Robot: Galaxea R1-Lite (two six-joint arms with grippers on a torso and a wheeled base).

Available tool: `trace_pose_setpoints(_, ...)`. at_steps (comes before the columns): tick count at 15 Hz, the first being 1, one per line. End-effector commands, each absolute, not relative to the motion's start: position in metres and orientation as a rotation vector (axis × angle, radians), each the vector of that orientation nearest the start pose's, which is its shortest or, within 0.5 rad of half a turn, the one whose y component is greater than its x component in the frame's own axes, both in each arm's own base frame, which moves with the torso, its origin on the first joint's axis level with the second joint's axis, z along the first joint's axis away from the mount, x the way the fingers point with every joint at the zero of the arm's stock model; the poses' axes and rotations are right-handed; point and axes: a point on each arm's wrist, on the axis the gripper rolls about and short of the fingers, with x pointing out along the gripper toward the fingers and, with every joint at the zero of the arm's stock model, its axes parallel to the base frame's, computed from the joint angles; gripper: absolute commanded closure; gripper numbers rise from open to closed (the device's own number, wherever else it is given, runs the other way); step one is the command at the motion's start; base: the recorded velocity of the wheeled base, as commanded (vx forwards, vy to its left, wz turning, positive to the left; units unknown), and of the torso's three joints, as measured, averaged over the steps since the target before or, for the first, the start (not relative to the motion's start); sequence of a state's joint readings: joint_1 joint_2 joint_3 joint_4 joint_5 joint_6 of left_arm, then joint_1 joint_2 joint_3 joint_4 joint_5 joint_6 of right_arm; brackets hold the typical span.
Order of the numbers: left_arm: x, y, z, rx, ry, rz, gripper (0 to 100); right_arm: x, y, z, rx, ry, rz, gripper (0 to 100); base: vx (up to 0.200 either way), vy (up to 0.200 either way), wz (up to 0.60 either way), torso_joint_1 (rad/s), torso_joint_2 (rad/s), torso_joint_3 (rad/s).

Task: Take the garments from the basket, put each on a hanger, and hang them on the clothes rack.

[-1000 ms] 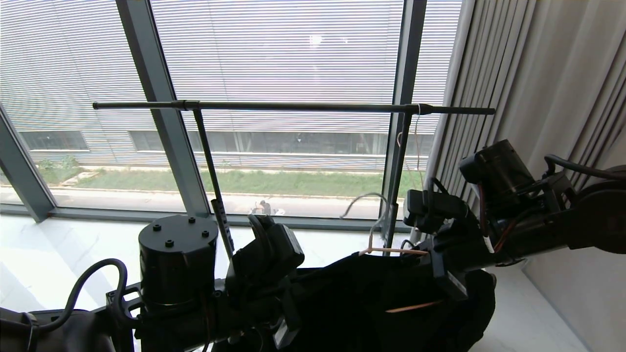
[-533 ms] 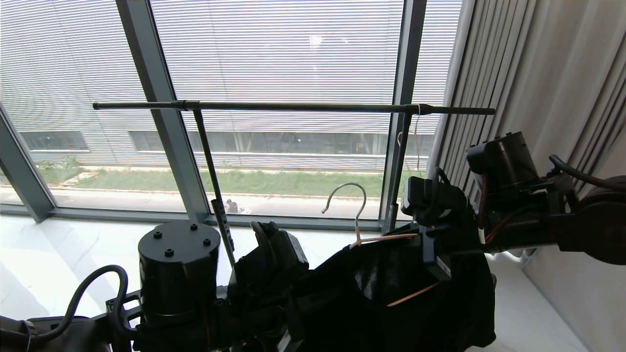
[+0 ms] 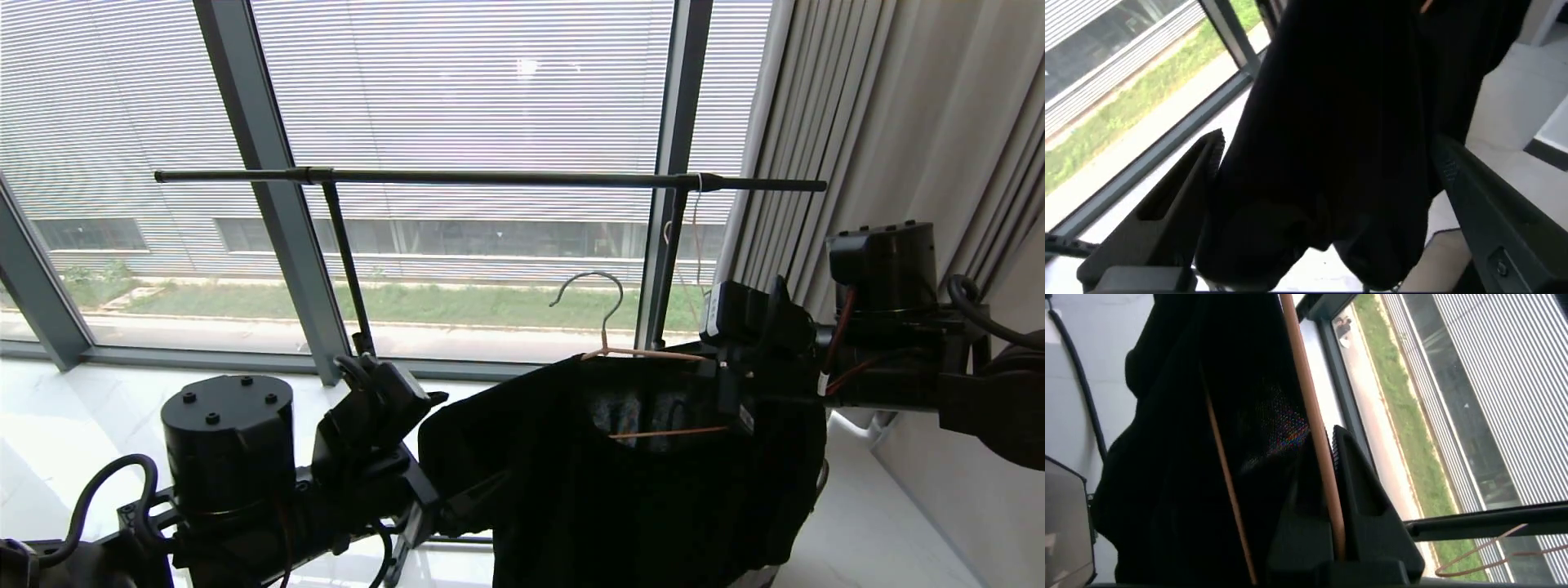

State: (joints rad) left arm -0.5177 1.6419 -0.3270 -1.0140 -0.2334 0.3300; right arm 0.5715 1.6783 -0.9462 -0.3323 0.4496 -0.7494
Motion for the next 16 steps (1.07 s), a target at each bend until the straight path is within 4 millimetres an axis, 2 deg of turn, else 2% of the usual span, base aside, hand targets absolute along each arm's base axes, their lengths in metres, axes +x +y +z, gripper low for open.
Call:
trace_pose_setpoints(1,0.203,-0.102,0.115,0.34,0.169,-0.715,0,0.25,0.167,0.203,-0.692,0.007,1.108,100,0.0,0.0,0.0,0.0,0.0,0.0)
trace_pose_setpoints(3,0.202,-0.089,0.108,0.314,0.197,-0.665,0,0.248,0.165,0.208,-0.69,-0.015,1.113,100,0.0,0.0,0.0,0.0,0.0,0.0)
trace_pose_setpoints(6,0.21,-0.065,0.098,0.289,0.258,-0.605,0,0.245,0.16,0.216,-0.685,-0.052,1.109,100,0.0,0.0,0.0,0.0,0.0,0.0)
trace_pose_setpoints(8,0.218,-0.059,0.091,0.274,0.274,-0.61,0,0.237,0.156,0.223,-0.677,-0.082,1.119,100,0.0,0.0,0.0,0.0,0.0,0.0)
trace_pose_setpoints(14,0.242,-0.066,0.07,0.263,0.225,-0.7,0,0.214,0.158,0.237,-0.668,-0.151,1.165,100,0.0,0.0,0.0,0.0,0.0,0.0)
trace_pose_setpoints(15,0.244,-0.066,0.069,0.266,0.208,-0.695,100,0.212,0.158,0.238,-0.666,-0.156,1.165,100,0.0,0.0,0.0,0.0,0.0,0.0)
trace_pose_setpoints(16,0.246,-0.067,0.069,0.269,0.197,-0.693,100,0.212,0.157,0.238,-0.66,-0.148,1.165,100,0.0,0.0,0.0,0.0,0.0,0.0)
